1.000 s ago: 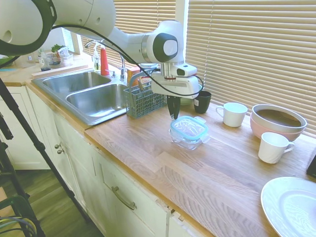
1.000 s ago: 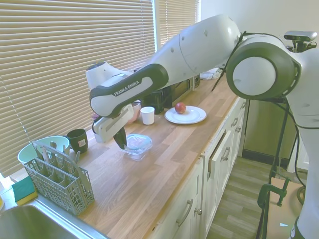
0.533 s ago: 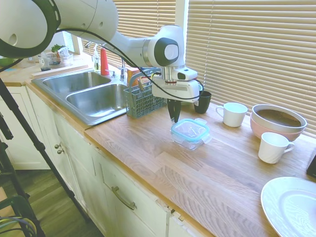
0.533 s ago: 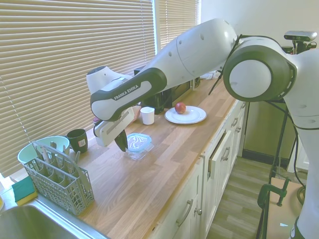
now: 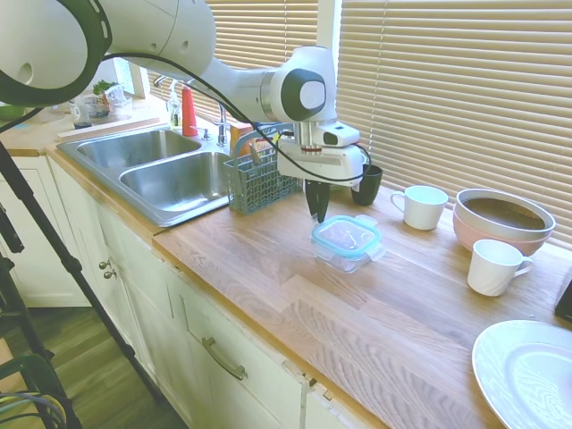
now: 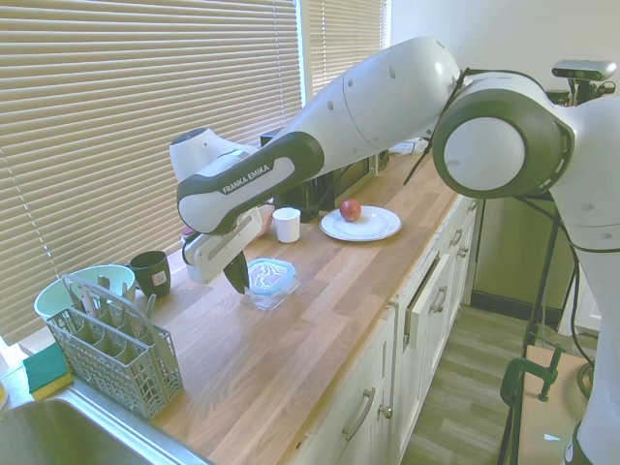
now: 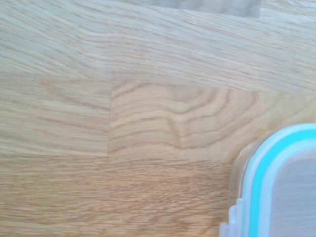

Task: Cover the lid of the food container

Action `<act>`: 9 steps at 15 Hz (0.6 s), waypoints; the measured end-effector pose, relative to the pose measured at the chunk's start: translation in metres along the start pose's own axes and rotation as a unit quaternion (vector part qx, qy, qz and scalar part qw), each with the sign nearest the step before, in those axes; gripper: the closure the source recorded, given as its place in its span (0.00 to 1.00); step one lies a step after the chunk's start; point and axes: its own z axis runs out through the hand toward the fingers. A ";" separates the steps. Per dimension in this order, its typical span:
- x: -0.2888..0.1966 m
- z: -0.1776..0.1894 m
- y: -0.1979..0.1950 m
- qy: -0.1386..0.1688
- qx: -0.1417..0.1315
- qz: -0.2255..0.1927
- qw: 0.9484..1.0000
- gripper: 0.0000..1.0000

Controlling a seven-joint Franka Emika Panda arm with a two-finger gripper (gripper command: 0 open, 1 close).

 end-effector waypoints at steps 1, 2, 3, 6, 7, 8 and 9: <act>0.001 0.000 0.000 0.000 0.000 0.001 1.000 0.00; 0.002 0.000 0.000 0.000 0.000 0.002 1.000 0.00; 0.003 0.001 0.000 0.000 -0.001 0.004 1.000 0.00; 0.005 0.001 -0.002 0.002 0.000 0.007 1.000 0.00; 0.005 0.002 -0.003 0.002 0.000 0.007 1.000 0.00; 0.005 0.002 -0.003 0.002 0.000 0.008 1.000 0.00; 0.005 0.002 -0.003 0.002 0.000 0.009 1.000 0.00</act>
